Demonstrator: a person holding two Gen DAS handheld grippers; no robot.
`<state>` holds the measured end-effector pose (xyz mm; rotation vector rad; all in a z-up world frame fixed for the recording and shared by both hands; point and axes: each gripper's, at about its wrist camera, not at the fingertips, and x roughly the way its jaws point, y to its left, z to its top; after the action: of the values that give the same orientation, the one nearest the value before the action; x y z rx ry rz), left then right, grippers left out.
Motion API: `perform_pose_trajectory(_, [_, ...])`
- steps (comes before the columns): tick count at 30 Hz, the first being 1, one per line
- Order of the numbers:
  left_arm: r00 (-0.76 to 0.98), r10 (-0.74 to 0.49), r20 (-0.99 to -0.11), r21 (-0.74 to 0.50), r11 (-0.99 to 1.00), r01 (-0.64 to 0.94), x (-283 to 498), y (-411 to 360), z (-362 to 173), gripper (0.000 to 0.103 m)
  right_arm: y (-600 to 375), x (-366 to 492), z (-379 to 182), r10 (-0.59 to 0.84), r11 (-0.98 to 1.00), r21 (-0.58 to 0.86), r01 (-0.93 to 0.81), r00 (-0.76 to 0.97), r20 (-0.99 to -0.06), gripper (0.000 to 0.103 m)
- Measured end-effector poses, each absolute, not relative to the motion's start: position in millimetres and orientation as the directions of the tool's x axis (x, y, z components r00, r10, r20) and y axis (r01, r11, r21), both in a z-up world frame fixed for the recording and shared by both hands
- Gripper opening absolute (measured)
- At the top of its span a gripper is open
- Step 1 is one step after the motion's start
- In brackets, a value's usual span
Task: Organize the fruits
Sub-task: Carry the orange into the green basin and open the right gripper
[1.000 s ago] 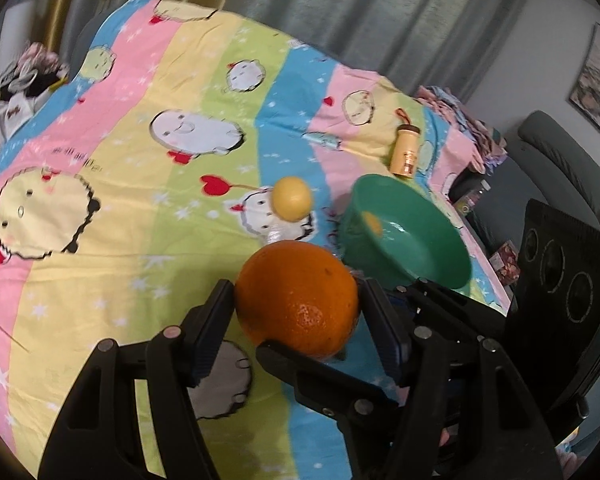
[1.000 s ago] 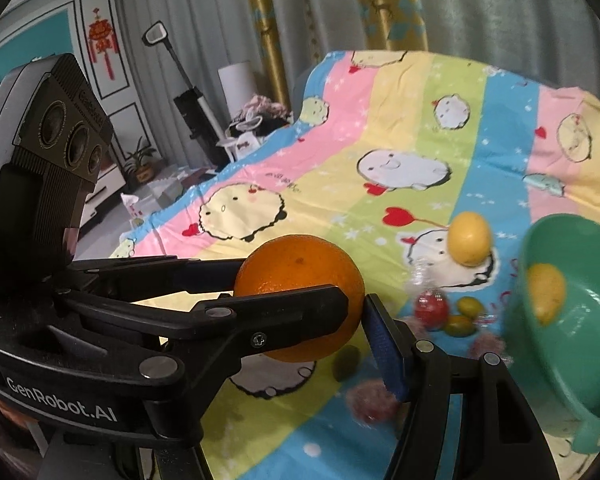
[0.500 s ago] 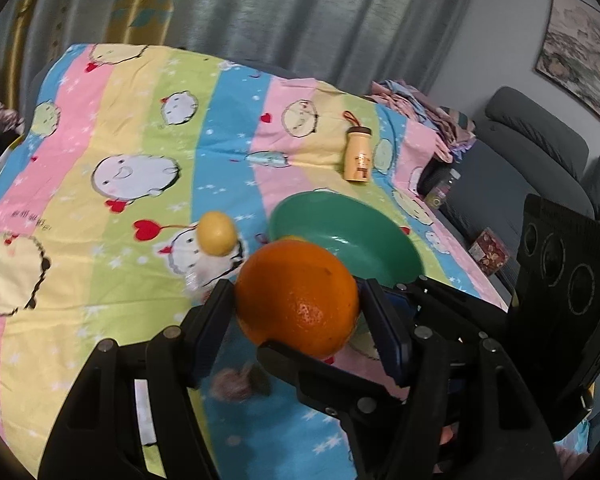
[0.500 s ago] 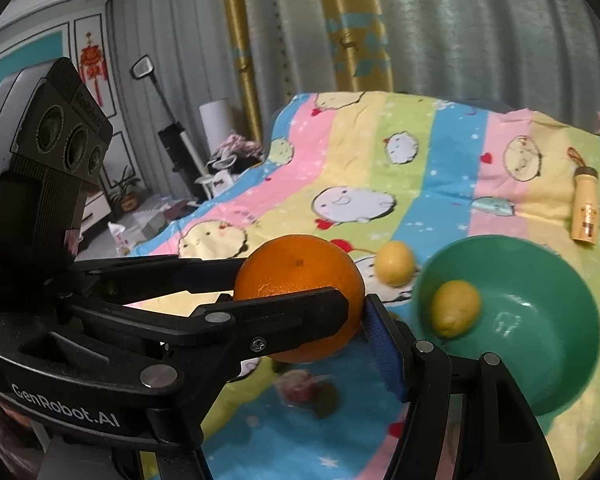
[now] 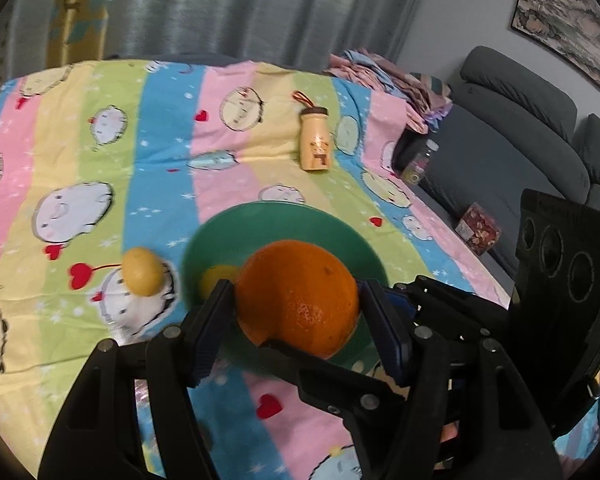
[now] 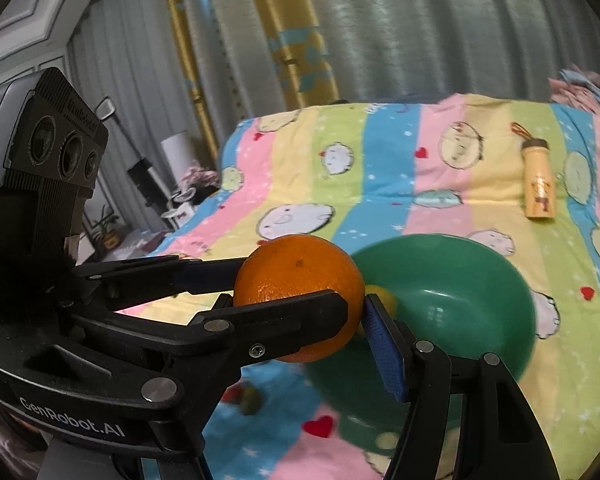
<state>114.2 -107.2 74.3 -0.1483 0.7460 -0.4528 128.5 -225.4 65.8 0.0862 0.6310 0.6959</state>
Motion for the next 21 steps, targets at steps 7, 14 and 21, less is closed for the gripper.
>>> perform_pose_trajectory(7, [0.547, -0.501, -0.671, -0.362, 0.865, 0.348, 153, -128, 59, 0.065, -250, 159, 55, 0.581, 0.807, 0.318, -0.498, 0.567, -0.584, 0.067])
perform_pose_trajectory(14, [0.449, -0.507, -0.736, -0.405, 0.861, 0.307, 173, -135, 30, 0.066, -248, 179, 31, 0.513, 0.833, 0.277, -0.479, 0.484, -0.709, 0.067])
perform_pose_trajectory(21, [0.423, -0.502, -0.754, -0.403, 0.863, 0.305, 174, -137, 23, 0.066, -247, 181, 23, 0.493, 0.838, 0.26, -0.479, 0.463, -0.737, 0.067])
